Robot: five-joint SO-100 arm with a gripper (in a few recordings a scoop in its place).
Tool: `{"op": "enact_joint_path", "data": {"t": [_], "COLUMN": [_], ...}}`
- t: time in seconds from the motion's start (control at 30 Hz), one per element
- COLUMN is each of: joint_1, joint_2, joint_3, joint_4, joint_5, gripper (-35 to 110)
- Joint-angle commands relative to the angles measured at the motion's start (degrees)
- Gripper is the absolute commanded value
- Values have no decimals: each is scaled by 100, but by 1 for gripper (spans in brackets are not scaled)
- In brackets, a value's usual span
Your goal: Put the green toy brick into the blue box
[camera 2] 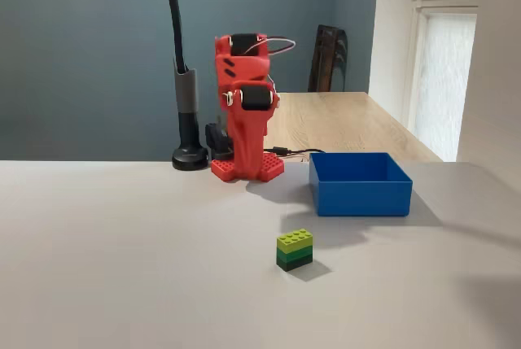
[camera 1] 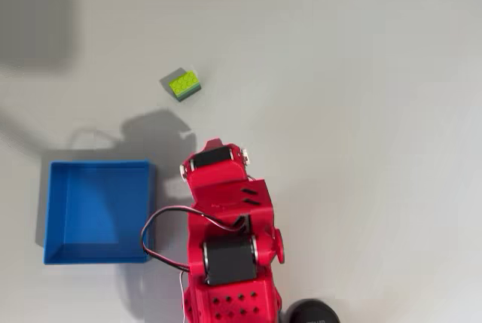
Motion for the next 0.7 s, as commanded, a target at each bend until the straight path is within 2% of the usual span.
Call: {"op": "enact_joint_path", "data": {"t": [0.0,0.37,0.67], "joint_1": [-158,-343,-343], "joint_2": [-879,-3164,-5045], "joint_3": [-1160,-3463,-5177], "joint_4": [369,1951,2408], "joint_5": [-176,-571,-624], "gripper": [0,0,4]}}
